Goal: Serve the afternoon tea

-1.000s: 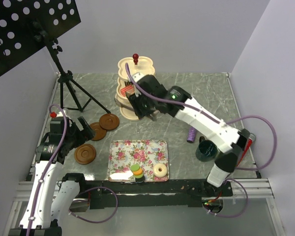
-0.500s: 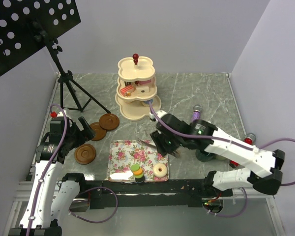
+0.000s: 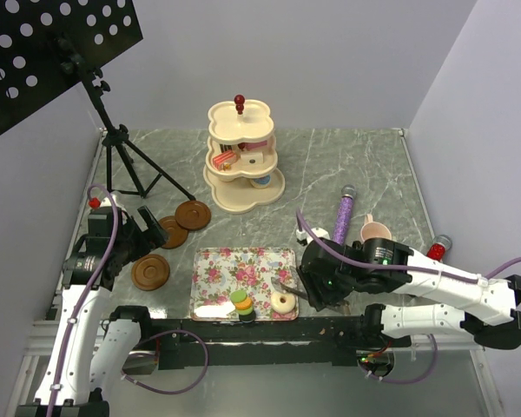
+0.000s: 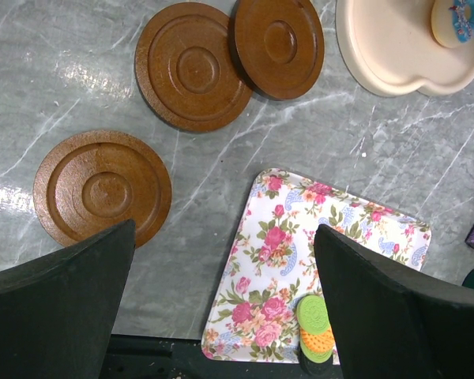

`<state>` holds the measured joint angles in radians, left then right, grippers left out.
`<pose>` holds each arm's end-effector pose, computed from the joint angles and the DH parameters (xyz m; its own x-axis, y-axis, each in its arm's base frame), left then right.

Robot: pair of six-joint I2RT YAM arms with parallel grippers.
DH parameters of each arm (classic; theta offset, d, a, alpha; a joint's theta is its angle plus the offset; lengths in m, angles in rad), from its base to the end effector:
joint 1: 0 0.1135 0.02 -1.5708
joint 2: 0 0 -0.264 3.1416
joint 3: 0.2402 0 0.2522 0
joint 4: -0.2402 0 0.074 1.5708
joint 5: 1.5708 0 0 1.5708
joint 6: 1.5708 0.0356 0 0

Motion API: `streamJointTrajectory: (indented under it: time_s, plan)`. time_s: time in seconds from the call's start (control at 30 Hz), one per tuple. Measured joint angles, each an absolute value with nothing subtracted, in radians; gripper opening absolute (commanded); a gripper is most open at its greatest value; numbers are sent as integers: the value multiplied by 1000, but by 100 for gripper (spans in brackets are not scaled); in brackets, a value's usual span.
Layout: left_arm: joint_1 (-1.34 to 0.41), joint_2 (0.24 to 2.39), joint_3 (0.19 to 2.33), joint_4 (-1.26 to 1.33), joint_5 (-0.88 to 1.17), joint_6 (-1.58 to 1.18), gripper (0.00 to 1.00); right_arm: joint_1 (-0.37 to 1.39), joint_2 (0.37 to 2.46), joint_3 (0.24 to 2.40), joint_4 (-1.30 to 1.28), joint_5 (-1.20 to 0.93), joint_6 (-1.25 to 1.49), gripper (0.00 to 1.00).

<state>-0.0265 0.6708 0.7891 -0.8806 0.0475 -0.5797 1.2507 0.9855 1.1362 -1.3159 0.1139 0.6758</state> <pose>0.1285 -0.0051 0.2904 -0.6109 -0.5311 -0.5871 -0.3273 0.8447 -0.4236 0.0512 0.1416 0.3292 -0.8067 -0.4583 -0.3732 -0.5439 0.8227 0.1653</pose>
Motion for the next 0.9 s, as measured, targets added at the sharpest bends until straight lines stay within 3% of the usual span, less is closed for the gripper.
streamJointTrajectory:
  time_s: [0.9]
  plan:
    - [-27,663,789,-881,47,-579,100,1420,1018,1106,-1338,112,796,64]
